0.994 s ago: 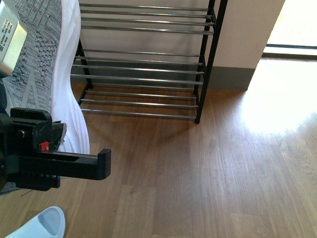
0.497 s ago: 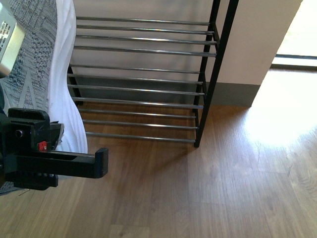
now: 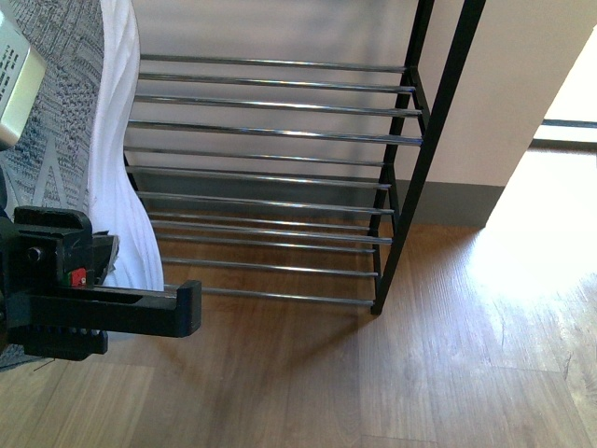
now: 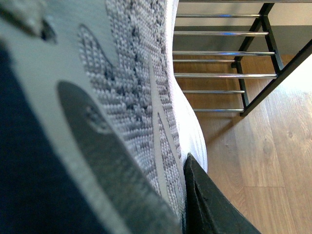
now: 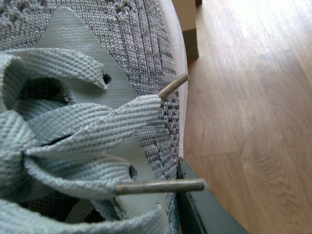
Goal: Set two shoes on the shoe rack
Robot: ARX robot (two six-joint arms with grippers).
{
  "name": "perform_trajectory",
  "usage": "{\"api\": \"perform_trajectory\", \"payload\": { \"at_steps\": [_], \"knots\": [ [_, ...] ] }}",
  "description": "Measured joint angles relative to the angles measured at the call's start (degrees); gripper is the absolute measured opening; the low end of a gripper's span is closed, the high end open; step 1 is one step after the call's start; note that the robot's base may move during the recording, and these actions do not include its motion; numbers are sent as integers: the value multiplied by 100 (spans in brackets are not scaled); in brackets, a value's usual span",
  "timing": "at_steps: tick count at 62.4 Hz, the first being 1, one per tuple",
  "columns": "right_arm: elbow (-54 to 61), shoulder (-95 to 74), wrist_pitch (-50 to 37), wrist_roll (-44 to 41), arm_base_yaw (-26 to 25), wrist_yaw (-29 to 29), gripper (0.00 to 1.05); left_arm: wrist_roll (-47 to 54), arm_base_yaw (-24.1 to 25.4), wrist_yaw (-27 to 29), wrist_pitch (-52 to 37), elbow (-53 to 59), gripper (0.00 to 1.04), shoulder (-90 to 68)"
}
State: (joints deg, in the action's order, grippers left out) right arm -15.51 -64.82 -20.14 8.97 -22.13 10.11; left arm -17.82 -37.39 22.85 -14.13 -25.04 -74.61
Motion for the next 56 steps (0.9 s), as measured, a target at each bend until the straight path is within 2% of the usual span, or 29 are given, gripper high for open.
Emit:
{"api": "perform_trajectory", "payload": {
  "at_steps": [56],
  "knots": [
    [2,4,0,0,-2,-9,3,4,-2,-11,2,0,4,2]
  ]
}}
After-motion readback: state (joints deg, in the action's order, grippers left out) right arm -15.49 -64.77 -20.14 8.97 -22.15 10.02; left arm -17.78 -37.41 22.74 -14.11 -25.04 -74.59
